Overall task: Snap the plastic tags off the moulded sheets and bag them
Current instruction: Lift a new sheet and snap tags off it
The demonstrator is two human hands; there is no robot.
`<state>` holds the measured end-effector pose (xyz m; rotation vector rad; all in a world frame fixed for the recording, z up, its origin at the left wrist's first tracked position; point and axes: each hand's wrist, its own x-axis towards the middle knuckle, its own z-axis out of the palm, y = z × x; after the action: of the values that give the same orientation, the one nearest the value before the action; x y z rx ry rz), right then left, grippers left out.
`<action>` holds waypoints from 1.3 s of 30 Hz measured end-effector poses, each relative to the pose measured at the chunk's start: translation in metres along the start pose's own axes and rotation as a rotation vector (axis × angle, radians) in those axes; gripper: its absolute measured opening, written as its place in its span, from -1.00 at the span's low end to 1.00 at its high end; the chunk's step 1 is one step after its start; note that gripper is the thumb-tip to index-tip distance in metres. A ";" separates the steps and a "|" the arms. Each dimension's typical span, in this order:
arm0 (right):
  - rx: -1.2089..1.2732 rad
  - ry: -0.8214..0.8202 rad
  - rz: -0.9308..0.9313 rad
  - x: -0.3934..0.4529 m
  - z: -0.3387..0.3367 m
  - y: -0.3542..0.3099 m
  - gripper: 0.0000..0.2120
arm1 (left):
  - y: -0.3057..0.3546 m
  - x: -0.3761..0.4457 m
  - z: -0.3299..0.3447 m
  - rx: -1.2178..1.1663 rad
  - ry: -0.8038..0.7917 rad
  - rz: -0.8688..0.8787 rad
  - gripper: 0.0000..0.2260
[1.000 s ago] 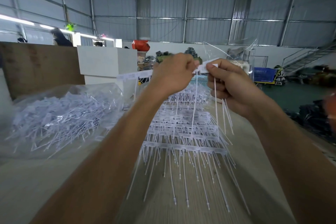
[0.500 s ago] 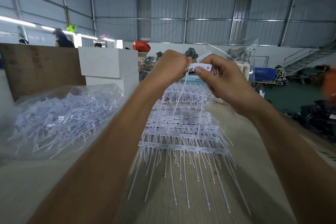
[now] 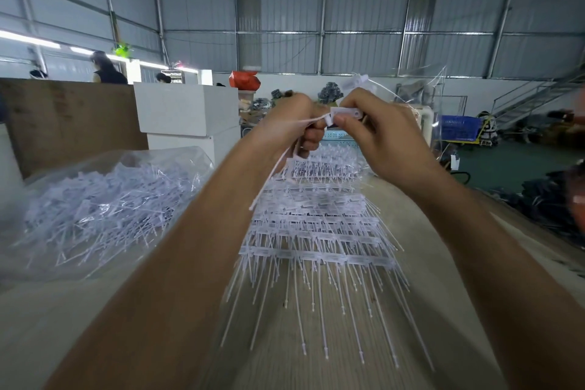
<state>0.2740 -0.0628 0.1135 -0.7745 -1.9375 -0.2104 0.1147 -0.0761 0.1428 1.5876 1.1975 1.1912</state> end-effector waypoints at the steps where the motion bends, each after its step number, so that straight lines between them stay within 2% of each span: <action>1: -0.017 0.010 -0.018 0.001 0.000 -0.001 -0.88 | -0.001 0.001 -0.001 -0.060 -0.030 -0.011 -0.64; 3: -0.011 0.014 -0.023 0.001 0.002 0.000 -0.87 | -0.003 0.005 -0.002 -0.089 -0.043 0.016 -0.63; 6: 0.067 -0.030 0.042 0.000 0.006 0.000 -0.80 | -0.001 0.009 -0.001 0.023 0.065 0.119 -0.60; 10: 0.377 -0.061 0.194 0.000 0.009 -0.006 -0.76 | -0.002 0.007 0.001 0.165 0.231 0.305 -0.69; 13: 0.592 -0.037 0.329 0.002 0.006 -0.009 -0.73 | -0.004 0.005 0.001 0.205 0.212 0.374 -0.64; 17: 0.846 0.074 0.519 0.005 -0.001 -0.007 -0.72 | -0.004 0.000 0.013 0.390 0.129 0.466 -0.65; 22: 0.656 0.030 0.472 0.003 -0.005 0.004 -0.77 | -0.002 0.001 0.015 0.496 0.202 0.576 -0.61; 26: 0.633 0.003 0.470 0.003 0.001 0.004 -0.75 | -0.003 -0.001 0.012 0.537 0.138 0.554 -0.65; 31: 0.651 -0.050 0.508 0.002 0.000 0.005 -0.74 | -0.011 0.001 0.007 0.472 0.051 0.469 -0.75; 34: 0.547 -0.037 0.483 0.002 -0.002 0.009 -0.75 | -0.014 0.002 0.006 0.484 -0.022 0.426 -0.83; 39: 0.488 -0.001 0.472 0.004 -0.001 0.013 -0.77 | -0.018 0.003 0.006 0.468 -0.051 0.456 -0.86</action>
<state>0.2808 -0.0516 0.1148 -0.8646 -1.6503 0.5300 0.1174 -0.0695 0.1252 2.3215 1.1719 1.1859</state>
